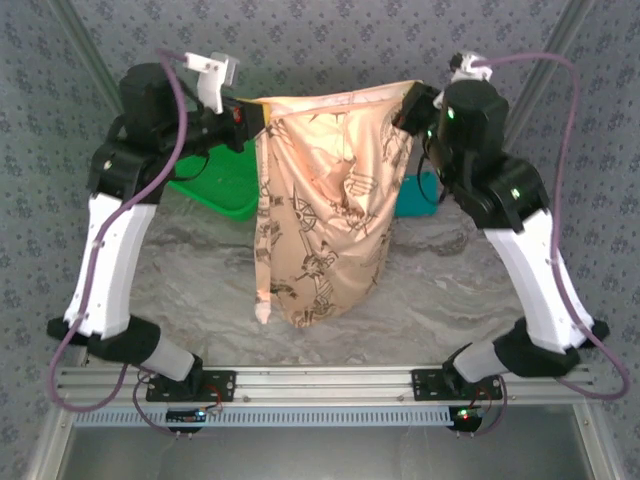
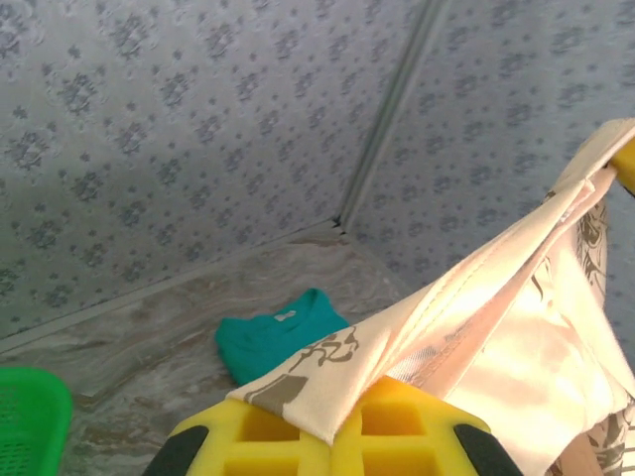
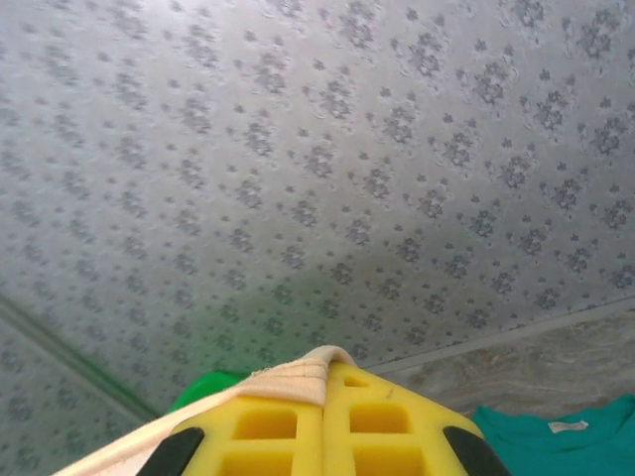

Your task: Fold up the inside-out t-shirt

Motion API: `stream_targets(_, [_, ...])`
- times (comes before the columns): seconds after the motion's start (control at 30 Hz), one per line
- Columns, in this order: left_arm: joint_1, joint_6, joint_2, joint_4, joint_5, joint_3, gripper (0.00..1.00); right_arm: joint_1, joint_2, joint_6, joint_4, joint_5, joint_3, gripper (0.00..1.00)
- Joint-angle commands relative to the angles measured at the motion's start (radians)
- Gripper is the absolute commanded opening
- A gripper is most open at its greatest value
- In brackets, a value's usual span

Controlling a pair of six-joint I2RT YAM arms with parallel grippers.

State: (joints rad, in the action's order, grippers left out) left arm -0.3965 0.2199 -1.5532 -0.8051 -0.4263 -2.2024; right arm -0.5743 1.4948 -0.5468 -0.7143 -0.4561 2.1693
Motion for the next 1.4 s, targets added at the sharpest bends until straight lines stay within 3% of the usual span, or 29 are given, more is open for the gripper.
stream_targets(0.0, [0.029,-0.058,-0.13,-0.011,-0.001,-0.138,0.0,0.101,0.147,-0.023,-0.013,0.138,0.132,0.0])
stream_targets(0.13, [0.03,-0.152,-0.288,-0.105,0.074,-0.37,0.0,0.116,0.389,0.114,-0.092,0.136,0.457,0.0])
stream_targets(0.27, [0.044,-0.147,-0.364,-0.051,0.169,-0.475,0.0,0.162,0.518,0.149,-0.047,0.199,0.673,0.0])
stream_targets(0.4, [0.052,-0.138,-0.386,0.001,0.105,-0.507,0.0,0.195,0.504,0.13,0.029,0.232,0.683,0.0])
stream_targets(0.53, [0.05,-0.152,-0.353,-0.047,0.077,-0.474,0.0,0.182,0.432,0.131,-0.003,0.24,0.615,0.0])
stream_targets(0.63, [0.045,-0.156,-0.265,-0.058,0.051,-0.306,0.0,0.146,0.321,0.119,-0.019,0.273,0.417,0.0])
stream_targets(0.73, [0.018,-0.17,-0.107,0.04,0.028,0.066,0.0,0.066,0.147,0.114,0.072,0.252,0.048,0.0])
stream_targets(0.83, [-0.012,-0.138,0.114,0.251,0.068,0.524,0.0,-0.035,-0.026,0.068,0.171,0.2,-0.321,0.0])
stream_targets(1.0, [-0.044,-0.035,0.449,0.438,0.124,1.106,0.0,-0.206,-0.259,-0.169,0.183,0.112,-0.852,0.0])
stream_targets(1.2, [-0.079,0.166,0.626,0.409,0.093,1.496,0.02,-0.419,-0.353,-0.515,0.038,0.093,-1.269,0.0])
stream_targets(1.27, [-0.085,0.245,0.657,0.403,0.059,1.582,0.2,-0.474,-0.357,-0.545,0.029,0.145,-1.339,0.0])
stream_targets(1.37, [-0.084,0.305,0.707,0.338,0.05,1.616,0.28,-0.536,-0.38,-0.527,0.015,0.195,-1.379,0.0])
